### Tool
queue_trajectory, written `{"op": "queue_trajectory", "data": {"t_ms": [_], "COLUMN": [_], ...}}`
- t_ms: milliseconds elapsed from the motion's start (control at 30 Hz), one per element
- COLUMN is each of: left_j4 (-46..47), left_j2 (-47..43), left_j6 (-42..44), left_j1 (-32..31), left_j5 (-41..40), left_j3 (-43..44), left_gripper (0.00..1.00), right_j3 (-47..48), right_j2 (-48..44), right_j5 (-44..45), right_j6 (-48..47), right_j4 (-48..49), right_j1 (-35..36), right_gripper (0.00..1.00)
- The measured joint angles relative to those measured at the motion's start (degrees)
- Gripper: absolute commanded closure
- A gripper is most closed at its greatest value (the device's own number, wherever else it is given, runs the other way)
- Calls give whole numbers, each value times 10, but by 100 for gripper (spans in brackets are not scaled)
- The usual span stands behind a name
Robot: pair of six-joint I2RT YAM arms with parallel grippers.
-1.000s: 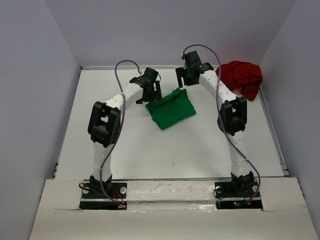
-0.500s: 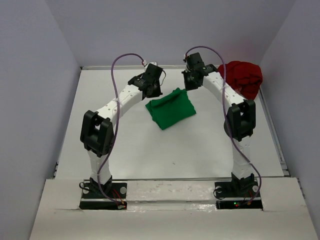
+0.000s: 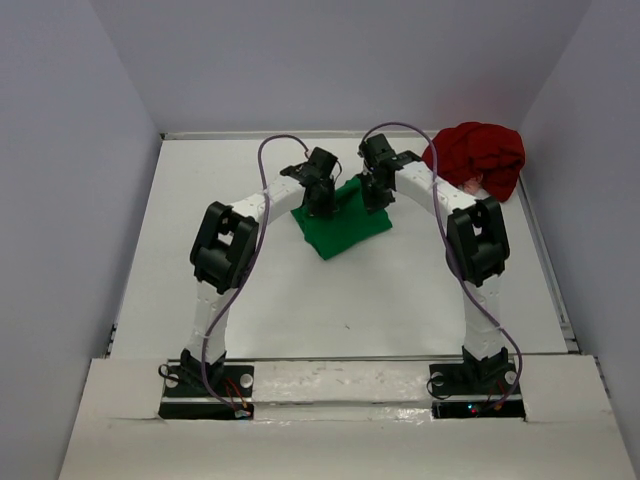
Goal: Fold and stack the t-shirts
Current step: Fold the tshirt
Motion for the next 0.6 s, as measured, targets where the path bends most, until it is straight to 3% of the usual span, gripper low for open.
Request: {"op": "queue_trajectory", "data": {"t_ms": [600], "left_j4": [-9], "left_j2": [65], "left_j6": [3], "left_j1": [1], "left_j5": [6], "left_j3": [103], "left_gripper": [100], "right_j3": [-26], "right_j2": [-12], "right_j5": [-15], "right_j6": [0], "right_j4": [21], "right_j1": [8], "right_gripper": [100]}}
